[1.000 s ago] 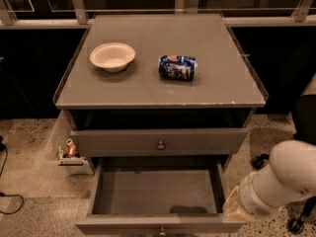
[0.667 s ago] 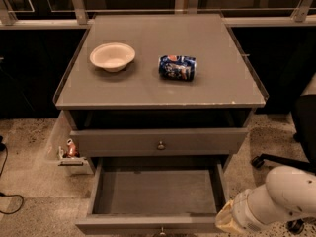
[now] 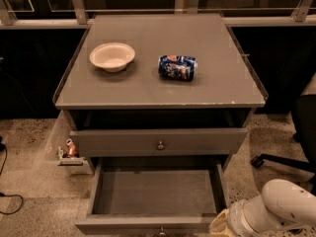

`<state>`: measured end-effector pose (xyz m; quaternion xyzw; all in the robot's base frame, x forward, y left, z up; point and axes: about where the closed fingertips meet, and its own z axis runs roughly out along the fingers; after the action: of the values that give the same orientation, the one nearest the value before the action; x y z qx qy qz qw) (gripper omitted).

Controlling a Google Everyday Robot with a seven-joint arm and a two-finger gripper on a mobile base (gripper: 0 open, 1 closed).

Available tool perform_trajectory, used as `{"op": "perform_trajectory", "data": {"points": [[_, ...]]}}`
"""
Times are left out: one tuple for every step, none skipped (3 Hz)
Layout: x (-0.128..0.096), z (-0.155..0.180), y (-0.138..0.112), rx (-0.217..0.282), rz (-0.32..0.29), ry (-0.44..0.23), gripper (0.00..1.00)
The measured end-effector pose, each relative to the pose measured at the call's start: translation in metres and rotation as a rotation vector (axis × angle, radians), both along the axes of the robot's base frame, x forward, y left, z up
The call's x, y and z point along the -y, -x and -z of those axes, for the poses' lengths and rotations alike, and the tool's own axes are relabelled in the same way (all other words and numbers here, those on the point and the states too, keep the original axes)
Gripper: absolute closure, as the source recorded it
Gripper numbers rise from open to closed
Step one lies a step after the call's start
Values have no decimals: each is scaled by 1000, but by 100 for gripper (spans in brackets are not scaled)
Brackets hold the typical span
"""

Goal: Close middle drawer

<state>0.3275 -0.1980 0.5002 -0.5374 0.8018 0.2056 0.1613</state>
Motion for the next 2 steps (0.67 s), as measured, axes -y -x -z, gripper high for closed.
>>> {"op": "perform_trajectory", "data": {"points": [[2,2,3,6,4,22,100],[8,26,2,29,52,19,100]]}}
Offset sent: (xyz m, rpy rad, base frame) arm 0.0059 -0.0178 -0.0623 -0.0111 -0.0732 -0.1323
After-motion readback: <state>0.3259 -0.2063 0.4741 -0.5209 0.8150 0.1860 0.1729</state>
